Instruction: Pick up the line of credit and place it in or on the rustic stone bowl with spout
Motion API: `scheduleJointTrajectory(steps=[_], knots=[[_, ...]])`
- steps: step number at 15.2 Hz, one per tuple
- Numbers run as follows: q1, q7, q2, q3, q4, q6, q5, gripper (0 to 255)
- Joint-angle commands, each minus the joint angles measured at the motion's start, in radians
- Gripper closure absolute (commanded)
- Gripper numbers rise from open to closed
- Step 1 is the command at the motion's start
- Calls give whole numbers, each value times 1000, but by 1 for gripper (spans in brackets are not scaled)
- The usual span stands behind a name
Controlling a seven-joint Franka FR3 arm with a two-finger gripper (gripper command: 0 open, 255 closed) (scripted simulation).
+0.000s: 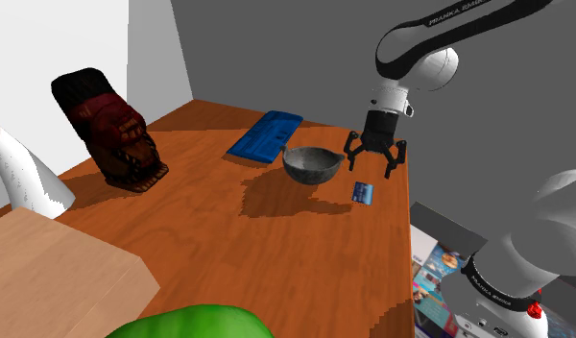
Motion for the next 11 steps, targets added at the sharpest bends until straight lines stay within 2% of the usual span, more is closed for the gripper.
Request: scheduleJointTrajectory(steps=[1,8,11], knots=[[-5,37,36,-4,-35,35,48,0],[15,20,57,29,-104,130,96,0],[18,18,59,31,-110,138,100,0]])
